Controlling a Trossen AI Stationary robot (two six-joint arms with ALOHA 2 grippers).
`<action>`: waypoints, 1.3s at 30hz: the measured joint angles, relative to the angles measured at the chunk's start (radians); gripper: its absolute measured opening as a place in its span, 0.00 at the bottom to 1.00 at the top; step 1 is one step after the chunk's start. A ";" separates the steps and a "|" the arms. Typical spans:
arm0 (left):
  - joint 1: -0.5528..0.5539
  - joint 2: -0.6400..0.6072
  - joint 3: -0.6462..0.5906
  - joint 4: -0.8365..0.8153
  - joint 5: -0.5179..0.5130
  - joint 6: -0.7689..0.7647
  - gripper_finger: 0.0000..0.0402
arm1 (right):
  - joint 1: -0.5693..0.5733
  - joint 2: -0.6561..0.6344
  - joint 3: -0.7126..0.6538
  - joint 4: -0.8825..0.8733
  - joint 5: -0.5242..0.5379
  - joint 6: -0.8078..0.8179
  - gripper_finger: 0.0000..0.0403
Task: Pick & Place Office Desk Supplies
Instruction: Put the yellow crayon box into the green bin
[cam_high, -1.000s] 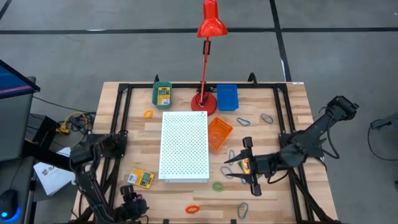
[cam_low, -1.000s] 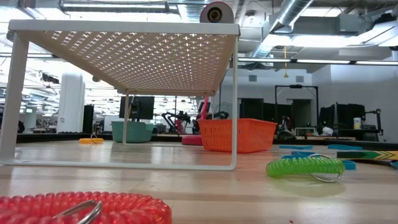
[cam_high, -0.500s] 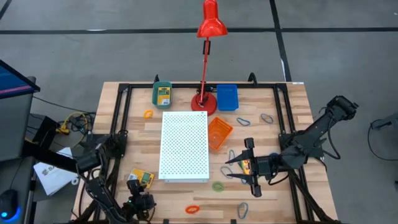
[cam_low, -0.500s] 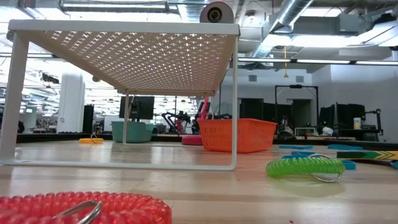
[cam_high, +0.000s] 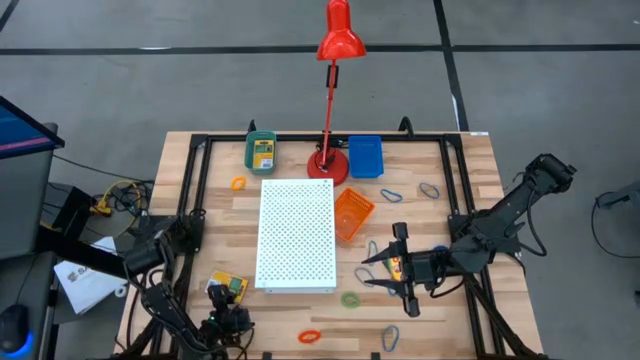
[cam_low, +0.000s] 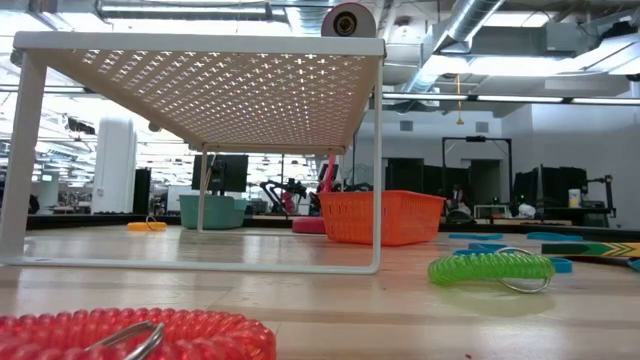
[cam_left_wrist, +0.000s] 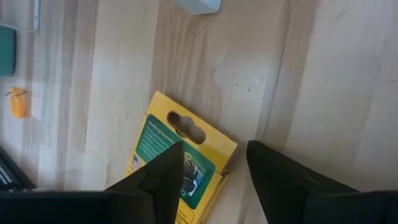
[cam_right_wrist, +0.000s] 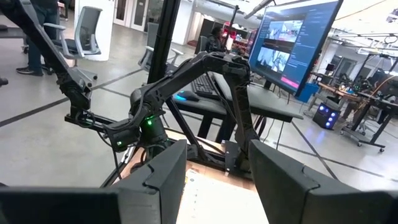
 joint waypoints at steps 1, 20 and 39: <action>0.000 0.000 -0.002 -0.003 -0.005 0.001 0.43 | 0.000 0.000 0.000 0.000 0.000 0.001 0.42; 0.016 0.002 -0.042 0.008 0.007 0.000 0.18 | 0.000 0.004 0.000 -0.006 -0.004 0.013 0.42; 0.032 0.007 -0.059 0.005 -0.035 -0.138 0.01 | 0.000 0.004 0.000 -0.017 -0.005 0.016 0.42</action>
